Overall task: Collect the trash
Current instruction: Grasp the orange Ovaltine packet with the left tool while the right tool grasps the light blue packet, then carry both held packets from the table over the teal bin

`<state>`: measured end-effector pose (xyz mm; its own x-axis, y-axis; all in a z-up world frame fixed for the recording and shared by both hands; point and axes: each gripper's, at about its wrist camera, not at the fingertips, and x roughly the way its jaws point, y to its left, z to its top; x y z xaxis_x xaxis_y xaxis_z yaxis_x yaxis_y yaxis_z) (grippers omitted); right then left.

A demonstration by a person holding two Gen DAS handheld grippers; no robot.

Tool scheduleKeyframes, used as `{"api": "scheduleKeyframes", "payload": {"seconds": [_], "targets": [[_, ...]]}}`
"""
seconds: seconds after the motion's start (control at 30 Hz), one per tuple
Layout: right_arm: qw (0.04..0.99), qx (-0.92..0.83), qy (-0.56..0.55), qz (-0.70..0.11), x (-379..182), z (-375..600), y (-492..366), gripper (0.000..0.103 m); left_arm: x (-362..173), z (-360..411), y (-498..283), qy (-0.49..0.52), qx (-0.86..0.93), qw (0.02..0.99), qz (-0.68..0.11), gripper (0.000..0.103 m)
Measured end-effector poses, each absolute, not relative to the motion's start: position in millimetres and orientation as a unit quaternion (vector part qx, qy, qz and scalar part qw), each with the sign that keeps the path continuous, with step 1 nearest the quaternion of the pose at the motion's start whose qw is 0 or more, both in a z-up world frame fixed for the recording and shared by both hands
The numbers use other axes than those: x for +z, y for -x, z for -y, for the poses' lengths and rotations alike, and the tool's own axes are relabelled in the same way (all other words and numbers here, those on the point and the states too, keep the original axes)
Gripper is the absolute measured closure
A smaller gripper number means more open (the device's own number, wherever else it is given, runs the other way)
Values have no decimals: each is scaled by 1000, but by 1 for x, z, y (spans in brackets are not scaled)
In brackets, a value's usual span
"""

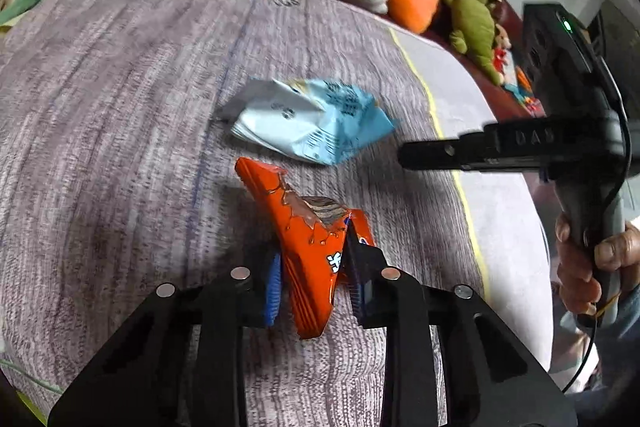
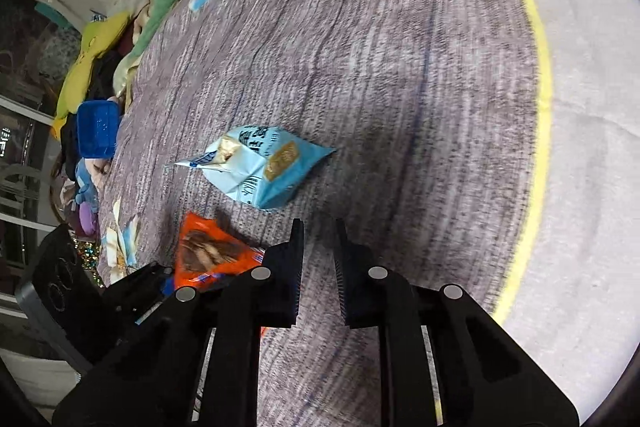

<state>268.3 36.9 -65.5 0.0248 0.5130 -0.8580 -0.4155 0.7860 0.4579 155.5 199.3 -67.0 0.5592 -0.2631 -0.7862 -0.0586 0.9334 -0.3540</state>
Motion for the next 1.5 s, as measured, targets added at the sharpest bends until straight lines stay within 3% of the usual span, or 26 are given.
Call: {"api": "scheduleKeyframes", "payload": {"seconds": [0.03,0.2,0.43,0.53,0.57,0.6,0.73,0.77,1.07,1.5], "targets": [[715,326,-37,-618,-64,-37,-268,85,-65,-204,-154,176,-53,867,-464,76],[722,334,-26,-606,-54,-47,-270,57,-58,-240,-143,197,-14,869,-453,76],[730,338,-19,-593,-56,-74,-288,51,-51,-268,-143,216,5,869,-445,76],[730,336,-15,-595,-64,-81,-293,51,-55,-267,-150,216,2,866,-450,76],[728,336,-12,-598,-69,-83,-294,57,-57,-266,-153,217,1,865,-452,76],[727,336,-11,-599,-71,-84,-293,74,-59,-264,-155,219,-2,863,-455,76],[742,326,-7,-585,-66,-75,-290,79,-61,-249,-161,213,-16,862,-461,76],[745,324,-9,-583,-64,-71,-290,85,-61,-243,-162,210,-21,861,-462,76],[769,289,-48,-569,-44,10,-276,85,-50,-167,-176,179,-78,861,-469,76],[810,188,-146,-536,-22,210,-236,85,-24,-2,-188,97,-182,853,-480,76]]}}
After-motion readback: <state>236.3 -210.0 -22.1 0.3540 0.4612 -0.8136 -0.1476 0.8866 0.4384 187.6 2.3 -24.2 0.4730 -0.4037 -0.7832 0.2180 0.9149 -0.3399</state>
